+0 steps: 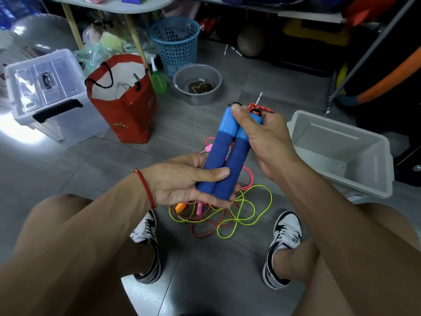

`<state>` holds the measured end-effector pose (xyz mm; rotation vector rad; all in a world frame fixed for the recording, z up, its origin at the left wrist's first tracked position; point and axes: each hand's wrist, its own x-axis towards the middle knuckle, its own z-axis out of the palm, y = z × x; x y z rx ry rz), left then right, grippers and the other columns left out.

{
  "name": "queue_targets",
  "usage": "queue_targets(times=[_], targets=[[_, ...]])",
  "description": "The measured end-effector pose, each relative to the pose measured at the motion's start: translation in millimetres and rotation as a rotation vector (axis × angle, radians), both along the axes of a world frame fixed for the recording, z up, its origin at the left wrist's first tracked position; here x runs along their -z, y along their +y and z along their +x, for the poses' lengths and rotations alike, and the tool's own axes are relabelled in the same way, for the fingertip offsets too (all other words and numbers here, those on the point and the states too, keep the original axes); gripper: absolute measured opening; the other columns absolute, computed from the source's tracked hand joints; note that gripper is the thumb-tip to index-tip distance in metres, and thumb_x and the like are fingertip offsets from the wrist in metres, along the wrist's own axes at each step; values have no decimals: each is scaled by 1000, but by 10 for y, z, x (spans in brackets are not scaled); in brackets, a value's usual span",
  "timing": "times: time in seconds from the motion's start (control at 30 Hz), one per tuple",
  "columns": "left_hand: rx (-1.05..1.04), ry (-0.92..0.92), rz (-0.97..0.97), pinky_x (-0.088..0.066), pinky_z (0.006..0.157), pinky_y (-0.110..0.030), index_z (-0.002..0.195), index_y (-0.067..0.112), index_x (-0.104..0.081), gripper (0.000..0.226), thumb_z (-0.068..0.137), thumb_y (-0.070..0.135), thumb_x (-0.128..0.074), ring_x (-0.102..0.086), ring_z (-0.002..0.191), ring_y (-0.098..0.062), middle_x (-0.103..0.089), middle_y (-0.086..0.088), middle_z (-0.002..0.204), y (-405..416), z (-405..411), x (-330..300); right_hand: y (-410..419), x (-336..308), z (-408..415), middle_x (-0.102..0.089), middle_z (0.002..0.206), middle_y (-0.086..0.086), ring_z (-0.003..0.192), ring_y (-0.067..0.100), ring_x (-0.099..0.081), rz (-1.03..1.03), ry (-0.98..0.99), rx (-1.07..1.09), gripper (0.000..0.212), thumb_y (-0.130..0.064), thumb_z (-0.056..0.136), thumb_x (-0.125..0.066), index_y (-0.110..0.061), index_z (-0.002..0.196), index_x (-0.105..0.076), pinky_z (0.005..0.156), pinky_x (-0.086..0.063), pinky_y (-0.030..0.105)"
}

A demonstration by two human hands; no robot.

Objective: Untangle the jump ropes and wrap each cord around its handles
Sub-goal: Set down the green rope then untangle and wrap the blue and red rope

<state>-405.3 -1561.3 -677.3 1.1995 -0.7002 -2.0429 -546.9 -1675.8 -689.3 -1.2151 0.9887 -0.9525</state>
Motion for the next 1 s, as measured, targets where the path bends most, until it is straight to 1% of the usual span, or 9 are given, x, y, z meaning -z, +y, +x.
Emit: queue_targets(times=[0.2,0.27,0.37,0.47,0.53,0.63,0.77,0.9,1.0], targets=[[-32,-43,-47,-61,71,-40,113,2,-64,29,86,11,-60,-71,91,-33,-70,-19,102,28,99,-32,-234,-241,-208,-72,67,10,62,24,-72,-36,426,45,78,-74,89,-43,-3,76,-70,62,-61,39],[-20,-32,-51,-60,66,-37,110,2,-65,26,86,11,-59,-72,89,-33,-70,-19,99,52,142,-61,-396,-251,-313,-73,78,9,72,23,-69,-6,331,116,71,-65,95,-28,-12,81,-72,70,-56,40],[31,26,-53,-59,62,-34,110,1,-66,26,89,9,-55,-71,89,-34,-70,-21,101,94,133,-75,-325,-129,-225,-70,112,6,101,16,-59,98,22,-161,53,-47,103,-27,-15,107,-70,91,-44,38],[-12,91,-86,-59,61,-33,110,2,-68,26,89,9,-53,-72,89,-34,-70,-21,102,96,128,-99,-117,-22,-93,-54,83,8,72,15,-49,247,-180,-381,48,-47,102,-29,-12,98,-61,68,-44,28],[-125,122,-136,-59,61,-33,109,3,-70,28,86,12,-56,-72,90,-33,-71,-19,103,75,162,-138,-19,58,-71,-46,68,4,56,14,-45,238,-41,-411,50,-41,107,-23,-11,90,-59,56,-46,26],[-344,155,-211,-58,60,-30,108,3,-67,26,87,13,-55,-72,89,-30,-71,-17,104,28,231,-205,77,176,-109,-50,56,-15,49,2,-44,-182,359,-412,36,-27,109,-32,-12,91,-60,55,-39,25],[-484,174,-216,-59,61,-28,114,-1,-57,24,94,9,-49,-74,85,-32,-65,-21,106,42,226,-218,138,246,-140,-68,87,-10,81,8,-61,-527,585,-486,37,-40,103,-33,-22,91,-63,77,-49,35],[-419,148,-244,-57,59,-29,114,-2,-57,28,90,12,-51,-72,84,-30,-68,-17,96,87,172,-170,238,167,-137,-58,71,-11,63,2,-53,-461,573,-643,35,-25,108,-36,-19,86,-63,67,-42,28],[-372,137,-242,-58,60,-30,118,-4,-55,32,92,13,-50,-71,83,-29,-69,-16,103,77,176,-158,317,96,-154,-50,53,-16,45,0,-42,-150,412,-728,35,-20,110,-32,-1,95,-57,51,-35,16]])
